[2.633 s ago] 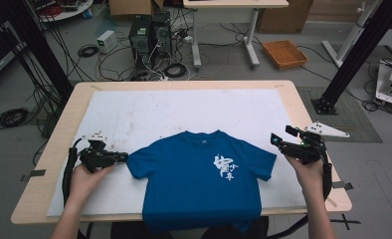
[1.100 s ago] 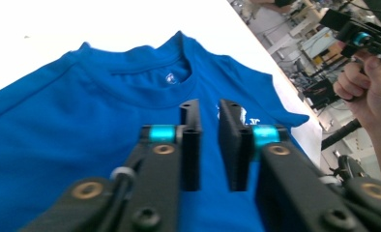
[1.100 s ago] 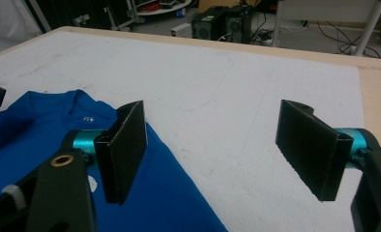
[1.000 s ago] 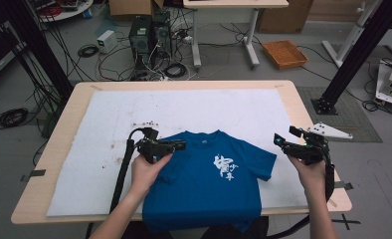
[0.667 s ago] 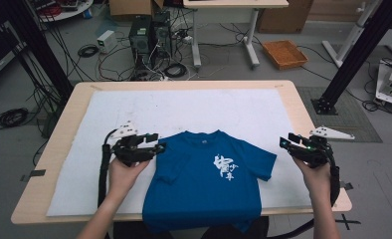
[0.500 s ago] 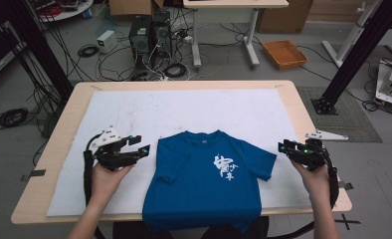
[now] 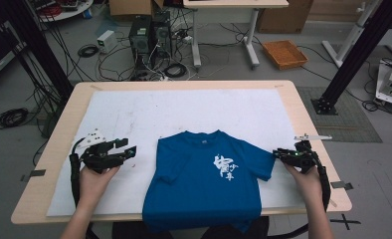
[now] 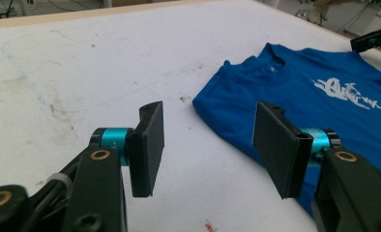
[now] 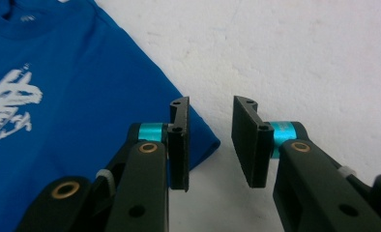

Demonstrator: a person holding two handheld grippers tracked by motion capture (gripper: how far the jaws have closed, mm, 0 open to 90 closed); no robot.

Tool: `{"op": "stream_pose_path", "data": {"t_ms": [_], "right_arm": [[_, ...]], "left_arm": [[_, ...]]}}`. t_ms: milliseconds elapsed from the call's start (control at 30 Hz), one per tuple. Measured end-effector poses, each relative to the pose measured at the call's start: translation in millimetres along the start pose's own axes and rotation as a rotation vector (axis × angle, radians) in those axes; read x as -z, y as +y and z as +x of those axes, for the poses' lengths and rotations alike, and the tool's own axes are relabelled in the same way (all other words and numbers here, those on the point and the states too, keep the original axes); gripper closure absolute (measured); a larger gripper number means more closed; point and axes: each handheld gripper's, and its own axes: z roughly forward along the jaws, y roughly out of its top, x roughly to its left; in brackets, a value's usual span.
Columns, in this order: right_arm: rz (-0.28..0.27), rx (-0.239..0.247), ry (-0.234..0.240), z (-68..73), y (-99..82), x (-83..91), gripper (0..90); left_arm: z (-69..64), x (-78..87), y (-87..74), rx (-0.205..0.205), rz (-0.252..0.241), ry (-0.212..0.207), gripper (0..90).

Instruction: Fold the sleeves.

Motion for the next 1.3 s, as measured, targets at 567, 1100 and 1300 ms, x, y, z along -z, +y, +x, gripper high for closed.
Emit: {"op": "stream_pose_path", "data": {"t_ms": [567,1100,1300], "right_arm": [[-0.070,0.009,0.139,44.1,26.3,23.0,89.6],[-0.021,0.125,0.157,143.8,55.3,-30.4,89.4],[-0.042,0.168,0.140,162.9,57.7,-48.2,82.4]], "left_arm": [[2.3,-1.1,-0.1,0.015,0.020,-0.020,45.2],[0.6,-6.2,0.5,0.015,0.047,-0.043,45.2],[-0.5,-9.3,0.3,0.013,0.056,-0.051,45.2]]}}
